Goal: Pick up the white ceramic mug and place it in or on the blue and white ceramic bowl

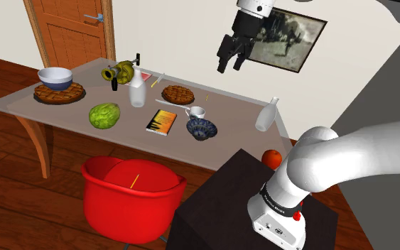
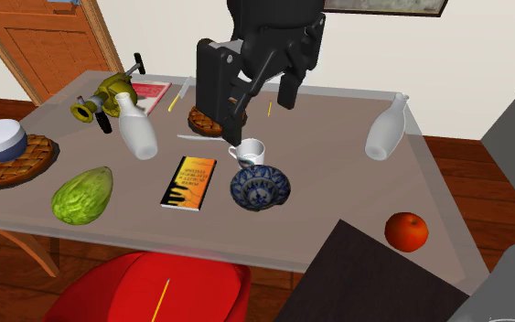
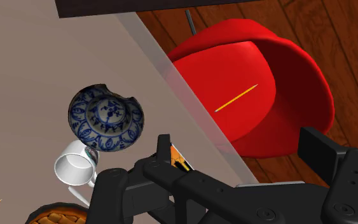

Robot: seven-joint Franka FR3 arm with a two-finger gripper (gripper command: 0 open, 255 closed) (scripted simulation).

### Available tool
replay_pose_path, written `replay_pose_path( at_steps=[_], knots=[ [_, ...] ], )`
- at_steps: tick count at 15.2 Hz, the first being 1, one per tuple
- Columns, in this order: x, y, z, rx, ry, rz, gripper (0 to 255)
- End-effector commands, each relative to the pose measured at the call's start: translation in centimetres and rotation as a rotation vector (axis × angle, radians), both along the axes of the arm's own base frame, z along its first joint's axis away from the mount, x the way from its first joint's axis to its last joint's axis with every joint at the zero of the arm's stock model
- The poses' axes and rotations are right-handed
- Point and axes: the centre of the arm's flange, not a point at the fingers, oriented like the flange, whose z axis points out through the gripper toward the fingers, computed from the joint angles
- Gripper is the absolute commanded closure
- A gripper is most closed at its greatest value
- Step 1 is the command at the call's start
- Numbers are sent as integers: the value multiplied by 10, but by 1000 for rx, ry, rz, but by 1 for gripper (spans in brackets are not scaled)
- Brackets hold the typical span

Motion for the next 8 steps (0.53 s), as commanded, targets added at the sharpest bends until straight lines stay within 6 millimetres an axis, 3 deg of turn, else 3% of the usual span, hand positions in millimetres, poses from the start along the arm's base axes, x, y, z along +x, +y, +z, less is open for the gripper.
replay_pose_path(
  at_steps=[1, 8],
  knots=[
    [0, 0, 0, 0, 0, 0, 0],
    [42, -54, -62, 3, -3, -5, 0]
  ],
)
